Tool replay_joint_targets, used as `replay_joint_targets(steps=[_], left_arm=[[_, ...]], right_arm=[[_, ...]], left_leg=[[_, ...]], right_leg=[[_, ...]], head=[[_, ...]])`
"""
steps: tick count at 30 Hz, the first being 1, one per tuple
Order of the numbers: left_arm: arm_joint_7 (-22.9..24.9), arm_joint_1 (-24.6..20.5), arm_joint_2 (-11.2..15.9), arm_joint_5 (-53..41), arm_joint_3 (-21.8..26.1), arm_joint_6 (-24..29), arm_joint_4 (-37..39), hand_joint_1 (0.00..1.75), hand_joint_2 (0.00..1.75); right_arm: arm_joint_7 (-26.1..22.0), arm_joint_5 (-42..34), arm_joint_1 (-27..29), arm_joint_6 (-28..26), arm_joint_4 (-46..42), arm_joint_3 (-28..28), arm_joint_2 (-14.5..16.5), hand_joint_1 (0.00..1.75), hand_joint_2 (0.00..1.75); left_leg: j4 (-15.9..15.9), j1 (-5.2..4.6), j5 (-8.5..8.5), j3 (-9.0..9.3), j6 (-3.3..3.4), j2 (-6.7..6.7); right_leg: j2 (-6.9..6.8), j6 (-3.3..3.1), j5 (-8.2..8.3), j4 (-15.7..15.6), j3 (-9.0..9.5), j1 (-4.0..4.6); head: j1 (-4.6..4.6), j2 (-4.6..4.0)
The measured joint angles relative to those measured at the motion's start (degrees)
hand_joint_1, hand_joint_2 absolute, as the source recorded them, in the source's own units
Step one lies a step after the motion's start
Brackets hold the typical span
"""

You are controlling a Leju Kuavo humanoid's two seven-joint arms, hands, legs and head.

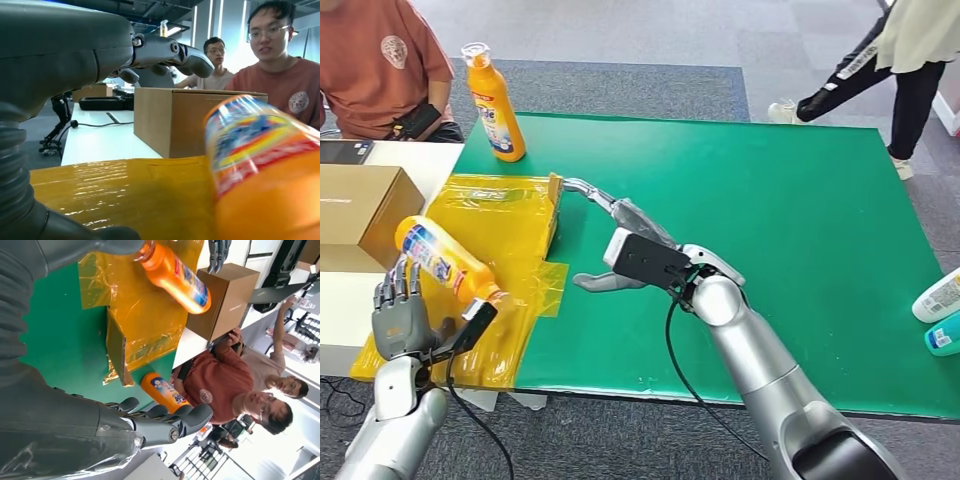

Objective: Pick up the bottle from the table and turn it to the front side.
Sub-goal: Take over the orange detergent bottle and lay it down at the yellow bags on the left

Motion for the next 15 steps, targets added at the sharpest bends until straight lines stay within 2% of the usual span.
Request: replay_joint_targets(steps=[4, 7, 12, 15], left_arm=[[-0.8, 0.0, 0.0, 0.6, 0.2, 0.0, 0.0, 0.00, 1.75], [-3.3, 0.3, -0.3, 3.3, 0.8, 0.0, -0.7, 0.00, 1.75], [-14.7, 2.0, -2.4, 17.0, 2.6, -0.3, -4.6, 0.00, 1.75], [-17.7, 4.2, -3.8, 27.7, 2.4, -3.6, -9.6, 0.00, 1.75]], right_arm=[[0.1, -0.1, 0.0, -0.2, -0.1, 0.3, -0.2, 0.00, 1.75], [0.2, -0.2, 0.0, -0.5, -0.1, 0.4, -0.3, 0.00, 1.75], [0.3, 0.0, 0.2, -1.5, -0.1, 0.4, -0.7, 0.00, 1.75], [0.5, 0.6, 0.7, -2.2, -0.1, 0.4, -1.1, 0.00, 1.75]], left_leg=[[0.0, 0.00, 0.00, 0.00, 0.00, 0.00], [0.0, 0.00, 0.00, 0.00, 0.00, 0.00], [0.0, 0.00, -0.01, 0.00, 0.00, 0.00], [0.0, 0.00, -0.02, 0.00, 0.01, 0.00]], right_leg=[[0.00, 0.00, 0.00, 0.0, 0.00, 0.00], [0.00, 0.01, 0.00, 0.0, 0.00, 0.00], [0.00, 0.01, 0.00, 0.0, -0.01, 0.00], [0.01, 0.01, 0.00, 0.0, -0.02, 0.00]], head=[[0.00, 0.00], [0.00, 0.00], [0.01, 0.00], [0.00, 0.00]])
